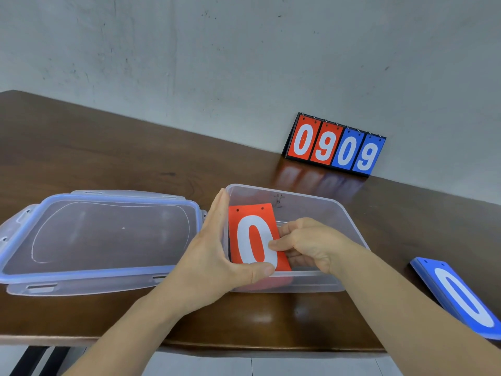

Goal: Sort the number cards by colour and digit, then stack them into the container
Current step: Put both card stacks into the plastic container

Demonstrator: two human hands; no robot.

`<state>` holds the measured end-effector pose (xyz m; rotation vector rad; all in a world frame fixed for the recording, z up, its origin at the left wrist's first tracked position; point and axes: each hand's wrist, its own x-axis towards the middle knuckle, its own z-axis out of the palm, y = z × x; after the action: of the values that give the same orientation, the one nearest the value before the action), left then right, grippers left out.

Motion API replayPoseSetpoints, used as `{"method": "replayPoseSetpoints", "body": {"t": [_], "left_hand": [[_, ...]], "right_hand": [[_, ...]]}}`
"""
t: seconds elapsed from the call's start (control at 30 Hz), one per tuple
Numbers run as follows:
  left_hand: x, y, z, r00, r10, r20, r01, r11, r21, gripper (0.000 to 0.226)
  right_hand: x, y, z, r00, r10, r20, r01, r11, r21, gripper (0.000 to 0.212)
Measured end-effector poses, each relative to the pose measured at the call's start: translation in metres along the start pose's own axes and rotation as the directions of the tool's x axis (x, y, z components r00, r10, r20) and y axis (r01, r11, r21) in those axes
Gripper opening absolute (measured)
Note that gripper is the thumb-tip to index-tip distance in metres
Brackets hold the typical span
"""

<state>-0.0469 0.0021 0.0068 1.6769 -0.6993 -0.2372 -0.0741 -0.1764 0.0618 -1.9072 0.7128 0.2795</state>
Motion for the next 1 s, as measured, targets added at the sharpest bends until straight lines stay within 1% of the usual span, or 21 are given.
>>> {"method": "replayPoseSetpoints", "body": {"t": [0.2,0.33,0.47,0.6,0.8,1.0], "left_hand": [[0.004,-0.004,-0.003,1.0,0.01,-0.004,-0.01,1.0,0.001,0.107],[0.004,0.0,-0.004,1.0,0.012,-0.015,-0.012,1.0,-0.019,0.095],[0.003,0.002,-0.003,1.0,0.01,-0.023,-0.011,0.999,-0.033,0.092],[0.002,0.007,-0.002,1.0,0.005,-0.026,-0.006,0.999,-0.045,0.086],[0.004,0.004,-0.002,0.999,-0.026,-0.021,0.025,1.0,-0.011,0.097],[0.006,-0.006,-0.004,1.0,-0.022,-0.016,0.022,1.0,0.018,0.112]], "right_hand": [[0.007,-0.002,0.002,0.999,0.017,0.044,-0.016,0.999,-0.032,0.031],[0.005,-0.001,0.002,0.998,-0.026,0.053,0.028,0.999,-0.043,0.029],[0.005,0.002,0.002,0.996,-0.092,0.001,0.09,0.98,-0.177,0.032],[0.007,0.003,0.002,0.992,-0.119,0.034,0.123,0.955,-0.269,0.035],[0.009,0.003,0.001,0.988,-0.137,0.075,0.155,0.932,-0.329,0.033],[0.01,0.006,-0.001,0.977,-0.178,0.117,0.211,0.887,-0.41,0.04]]}}
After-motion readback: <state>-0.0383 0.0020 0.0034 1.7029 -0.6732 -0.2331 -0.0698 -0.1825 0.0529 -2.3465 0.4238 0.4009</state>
